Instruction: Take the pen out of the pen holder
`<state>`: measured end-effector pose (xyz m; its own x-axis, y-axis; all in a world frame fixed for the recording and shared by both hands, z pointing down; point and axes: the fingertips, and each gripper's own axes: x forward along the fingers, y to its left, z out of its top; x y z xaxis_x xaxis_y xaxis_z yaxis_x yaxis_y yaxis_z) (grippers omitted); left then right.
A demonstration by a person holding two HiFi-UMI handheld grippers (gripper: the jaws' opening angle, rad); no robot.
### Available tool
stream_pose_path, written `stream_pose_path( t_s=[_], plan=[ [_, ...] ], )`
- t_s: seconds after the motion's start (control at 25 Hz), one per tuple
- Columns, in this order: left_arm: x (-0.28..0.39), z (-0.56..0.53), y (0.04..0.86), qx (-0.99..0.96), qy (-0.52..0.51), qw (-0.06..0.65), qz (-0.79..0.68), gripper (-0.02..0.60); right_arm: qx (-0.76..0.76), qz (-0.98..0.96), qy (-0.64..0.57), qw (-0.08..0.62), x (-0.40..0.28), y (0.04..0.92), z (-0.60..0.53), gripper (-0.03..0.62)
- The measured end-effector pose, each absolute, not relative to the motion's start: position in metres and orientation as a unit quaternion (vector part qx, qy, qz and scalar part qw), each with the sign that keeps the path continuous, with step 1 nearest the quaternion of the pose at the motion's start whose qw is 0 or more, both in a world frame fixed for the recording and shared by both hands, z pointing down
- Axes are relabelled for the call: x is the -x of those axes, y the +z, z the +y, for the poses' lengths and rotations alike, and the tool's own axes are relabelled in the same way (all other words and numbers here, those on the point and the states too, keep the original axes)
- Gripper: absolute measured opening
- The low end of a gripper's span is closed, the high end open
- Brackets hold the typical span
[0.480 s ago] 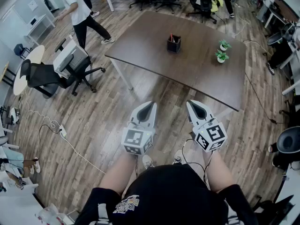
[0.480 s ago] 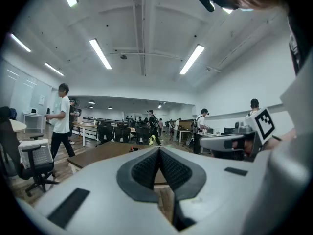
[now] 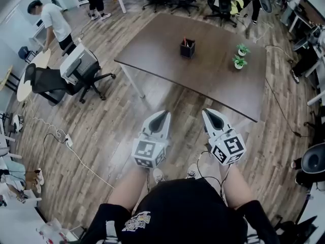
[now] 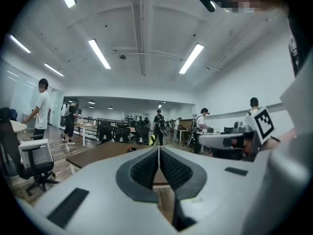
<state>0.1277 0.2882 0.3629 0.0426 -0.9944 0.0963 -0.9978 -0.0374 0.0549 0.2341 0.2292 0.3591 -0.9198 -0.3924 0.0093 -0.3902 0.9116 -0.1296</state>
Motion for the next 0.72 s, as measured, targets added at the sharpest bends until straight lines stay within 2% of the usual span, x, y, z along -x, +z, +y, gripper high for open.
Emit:
stream_pose_path(
  t_s=[0.24,0.4,0.52,0.72],
  plan=[
    [-0.145,0.276,0.362,-0.714,0.009,0.054,-0.698,0.008,0.19,0.98,-0.062,0.012,-0.253,0.36,0.214,0.009],
    [-0.159,0.262,0.366,-0.709,0.008,0.057,-0.703,0.011,0.181,0.982,-0.061,0.011,-0.267,0.361,0.201,0.035],
    [-0.169,0.251,0.369,-0.708,0.008,0.058,-0.704,0.073,0.175,0.983,-0.06,0.011,-0.276,0.361,0.19,0.051],
    [-0.179,0.233,0.37,-0.707,0.01,0.055,-0.705,0.091,0.169,0.984,-0.058,0.013,-0.284,0.363,0.172,0.077]
  ],
)
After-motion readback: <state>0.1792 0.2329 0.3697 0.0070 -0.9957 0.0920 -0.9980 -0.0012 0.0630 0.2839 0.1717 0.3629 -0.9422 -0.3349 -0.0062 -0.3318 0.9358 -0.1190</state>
